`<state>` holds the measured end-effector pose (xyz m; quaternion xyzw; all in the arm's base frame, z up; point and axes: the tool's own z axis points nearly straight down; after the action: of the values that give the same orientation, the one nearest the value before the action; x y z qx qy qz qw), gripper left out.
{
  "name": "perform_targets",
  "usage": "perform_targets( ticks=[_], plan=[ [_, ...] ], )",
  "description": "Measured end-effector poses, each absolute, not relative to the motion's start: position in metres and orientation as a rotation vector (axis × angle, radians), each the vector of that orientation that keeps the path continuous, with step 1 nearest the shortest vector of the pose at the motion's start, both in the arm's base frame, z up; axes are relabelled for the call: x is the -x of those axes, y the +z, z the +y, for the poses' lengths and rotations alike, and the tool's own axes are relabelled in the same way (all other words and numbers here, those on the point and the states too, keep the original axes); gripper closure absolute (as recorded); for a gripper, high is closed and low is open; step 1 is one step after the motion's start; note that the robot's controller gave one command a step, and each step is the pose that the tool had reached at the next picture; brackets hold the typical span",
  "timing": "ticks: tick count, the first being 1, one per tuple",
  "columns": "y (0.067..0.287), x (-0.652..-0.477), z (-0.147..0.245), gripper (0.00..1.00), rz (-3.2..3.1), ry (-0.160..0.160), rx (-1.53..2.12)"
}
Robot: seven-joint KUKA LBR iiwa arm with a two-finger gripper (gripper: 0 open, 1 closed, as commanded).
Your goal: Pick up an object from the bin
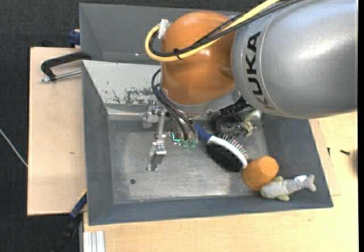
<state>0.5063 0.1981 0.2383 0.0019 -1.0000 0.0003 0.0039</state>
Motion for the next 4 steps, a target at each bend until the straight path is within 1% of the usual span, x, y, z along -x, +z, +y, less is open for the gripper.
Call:
perform_targets(
  ticks=[1,2,3,4],
  plan=[
    [0.161,-0.521,0.125,0.00,-3.132,0.006,-0.139],
    [0.133,-0.571,0.002,0.00,-3.147,0.005,-0.089],
    [0.075,-0.596,-0.021,0.00,-3.139,-0.008,0.026],
    [0.077,-0.597,-0.022,1.00,-3.143,-0.005,0.027]
  ],
)
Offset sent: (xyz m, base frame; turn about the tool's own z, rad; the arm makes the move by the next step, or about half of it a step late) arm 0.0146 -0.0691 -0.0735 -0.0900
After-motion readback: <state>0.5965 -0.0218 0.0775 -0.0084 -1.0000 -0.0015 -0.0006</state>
